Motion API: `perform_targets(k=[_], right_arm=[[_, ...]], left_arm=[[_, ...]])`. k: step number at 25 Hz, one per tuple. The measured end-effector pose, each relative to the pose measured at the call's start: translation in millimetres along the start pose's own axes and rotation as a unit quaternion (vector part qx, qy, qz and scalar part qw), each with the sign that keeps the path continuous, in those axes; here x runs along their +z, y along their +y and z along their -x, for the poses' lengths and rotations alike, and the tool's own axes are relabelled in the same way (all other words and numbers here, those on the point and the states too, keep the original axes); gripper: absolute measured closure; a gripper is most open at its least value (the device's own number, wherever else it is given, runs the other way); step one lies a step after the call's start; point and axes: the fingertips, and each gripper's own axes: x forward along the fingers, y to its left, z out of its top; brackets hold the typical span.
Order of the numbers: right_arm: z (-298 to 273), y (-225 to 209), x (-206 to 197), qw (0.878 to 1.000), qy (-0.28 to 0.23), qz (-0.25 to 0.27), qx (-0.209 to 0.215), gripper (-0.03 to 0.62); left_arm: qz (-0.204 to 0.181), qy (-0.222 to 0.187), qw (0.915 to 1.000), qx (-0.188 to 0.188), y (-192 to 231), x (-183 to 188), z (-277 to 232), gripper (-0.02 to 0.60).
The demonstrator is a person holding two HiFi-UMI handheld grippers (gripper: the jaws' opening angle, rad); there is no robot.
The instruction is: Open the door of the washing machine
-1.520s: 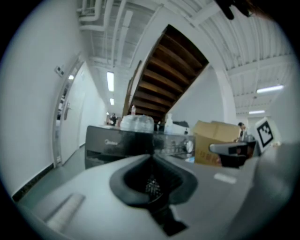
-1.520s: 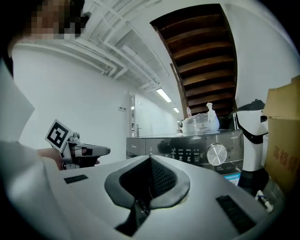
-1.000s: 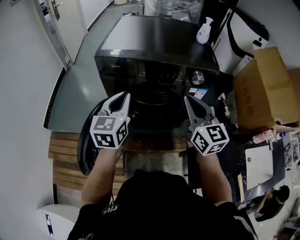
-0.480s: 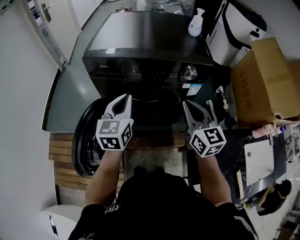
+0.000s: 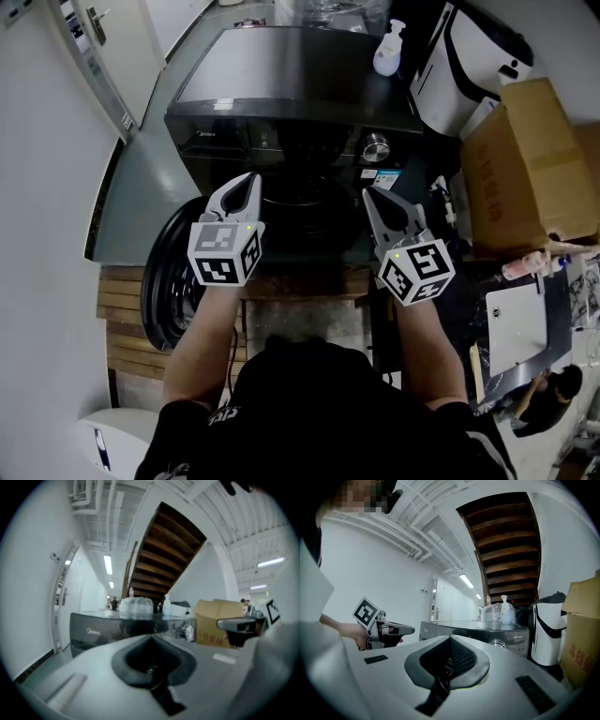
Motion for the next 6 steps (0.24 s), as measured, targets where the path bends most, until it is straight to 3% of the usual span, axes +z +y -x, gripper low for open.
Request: perform_targets(k=[6], right_arm=[[6.7,-2.3,2.9,1.000,-0.003,-0.003,0.002,0.603]], left_arm=[[0.000,-0.002,1.0000,0.000,-7.7,3.5,3.2,0.574]])
